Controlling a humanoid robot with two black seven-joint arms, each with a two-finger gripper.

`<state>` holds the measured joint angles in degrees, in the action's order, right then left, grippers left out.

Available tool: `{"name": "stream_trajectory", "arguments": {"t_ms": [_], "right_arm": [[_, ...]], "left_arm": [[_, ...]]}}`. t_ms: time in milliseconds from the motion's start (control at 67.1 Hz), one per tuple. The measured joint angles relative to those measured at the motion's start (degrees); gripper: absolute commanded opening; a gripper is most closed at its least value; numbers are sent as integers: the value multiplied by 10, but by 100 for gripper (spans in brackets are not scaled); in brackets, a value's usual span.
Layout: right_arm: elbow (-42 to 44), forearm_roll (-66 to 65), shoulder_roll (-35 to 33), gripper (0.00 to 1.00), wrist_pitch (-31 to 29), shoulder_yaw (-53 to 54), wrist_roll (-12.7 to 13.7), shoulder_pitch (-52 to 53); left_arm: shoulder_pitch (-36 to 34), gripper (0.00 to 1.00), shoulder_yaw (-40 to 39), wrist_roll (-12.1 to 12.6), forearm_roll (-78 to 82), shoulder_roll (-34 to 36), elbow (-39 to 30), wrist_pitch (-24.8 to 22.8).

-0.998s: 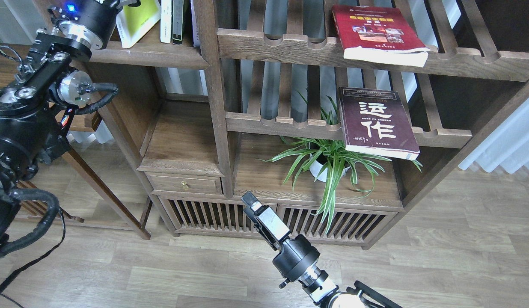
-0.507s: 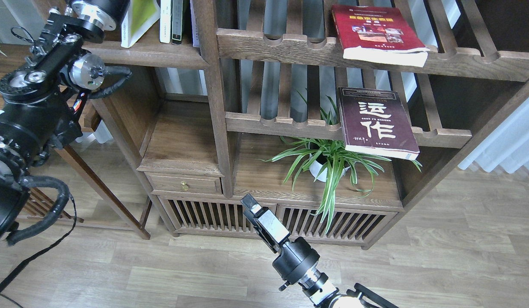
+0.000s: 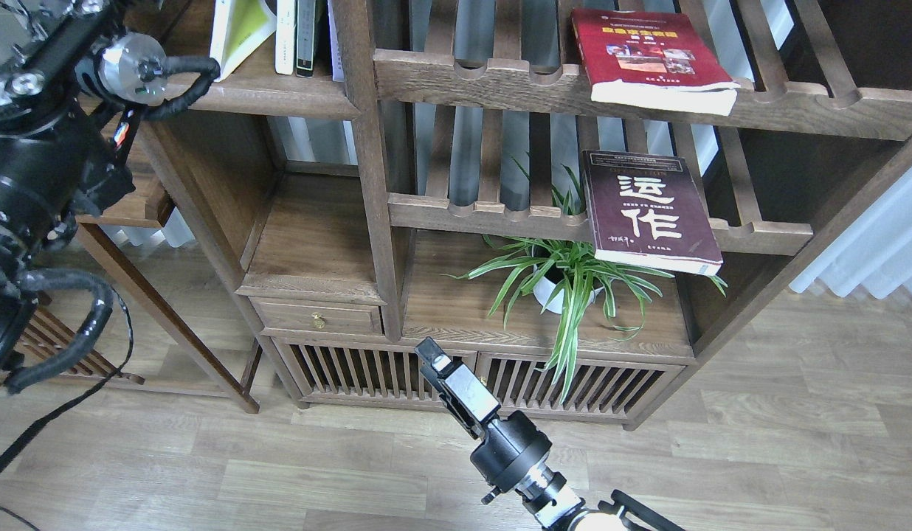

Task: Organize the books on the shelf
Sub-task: 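Insert the yellow-green book into the top shelf beside the white books, then release the book and lower the left arm back toward the shelf front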

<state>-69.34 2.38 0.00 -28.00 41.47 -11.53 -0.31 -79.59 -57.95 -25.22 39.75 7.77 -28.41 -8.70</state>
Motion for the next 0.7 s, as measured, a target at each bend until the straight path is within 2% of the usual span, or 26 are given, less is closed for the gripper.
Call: {"name": "stream_trajectory", "arguments": {"t_ms": [209,462,521,581,700], "right_arm": [[-1,0,0,98,0,2,-1,-4],[-38,28,0,98,0,17,-3,-3],[-45,35,0,98,0,18,-3,-1],[-49,40,0,98,0,20,-3,2],[-53,48,0,98,0,32,-3,15]], "left_arm": [[3,70,-37,4,-17,9,-50,-1],[73,77,-42,-2,-71,55,-166,-1],[85,83,-43,-3,-78,58,-189,-1],[98,92,-43,-4,-86,58,-213,-1],[137,99,-44,-4,-109,52,-263,-1]]}}
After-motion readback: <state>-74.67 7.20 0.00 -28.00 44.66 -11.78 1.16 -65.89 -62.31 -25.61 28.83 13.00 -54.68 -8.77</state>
